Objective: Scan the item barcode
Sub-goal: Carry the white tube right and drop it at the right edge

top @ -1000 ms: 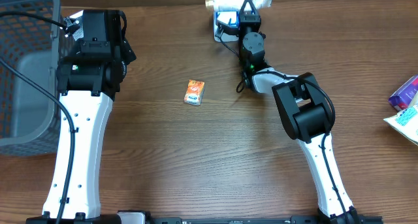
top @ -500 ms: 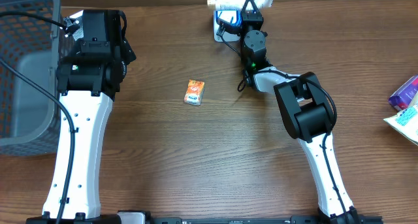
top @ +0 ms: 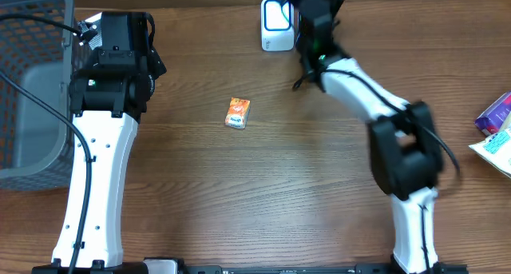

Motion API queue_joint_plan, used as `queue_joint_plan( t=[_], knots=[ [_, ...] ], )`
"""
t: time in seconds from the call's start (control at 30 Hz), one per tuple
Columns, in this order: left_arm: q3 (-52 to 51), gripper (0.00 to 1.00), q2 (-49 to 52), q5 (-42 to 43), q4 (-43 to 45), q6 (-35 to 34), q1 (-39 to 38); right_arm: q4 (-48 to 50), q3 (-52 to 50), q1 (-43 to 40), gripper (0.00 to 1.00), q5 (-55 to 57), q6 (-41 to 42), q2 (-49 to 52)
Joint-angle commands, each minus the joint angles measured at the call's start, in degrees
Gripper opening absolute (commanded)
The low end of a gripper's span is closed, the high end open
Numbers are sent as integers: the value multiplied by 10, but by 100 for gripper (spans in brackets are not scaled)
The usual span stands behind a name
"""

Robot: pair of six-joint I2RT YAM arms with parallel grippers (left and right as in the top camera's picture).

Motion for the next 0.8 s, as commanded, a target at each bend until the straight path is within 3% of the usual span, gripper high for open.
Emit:
queue_joint_plan(
  t=[0.0,0.07,0.1,0.17,0.3,0.43,0.77],
  knots=[
    [0,100,3,-8,3,-10,2,-179,17,5,4,75,198,-108],
    [0,100,3,-8,3,-10,2,-342,17,3,4,74,361,-141],
    [0,100,3,-8,3,-10,2,-450,17,0,4,42,470,-160],
    [0,100,3,-8,2,-10,2,-602,17,-16,4,-78,602,-182],
    [0,100,3,-8,3,-10,2,-752,16,-86,4,-303,771,-189],
    [0,100,3,-8,3,-10,2,-803,5,-146,4,-390,801,-188],
    [0,100,3,-8,2,-10,2,-806,-83,-341,4,-406,872,-187]
  ],
)
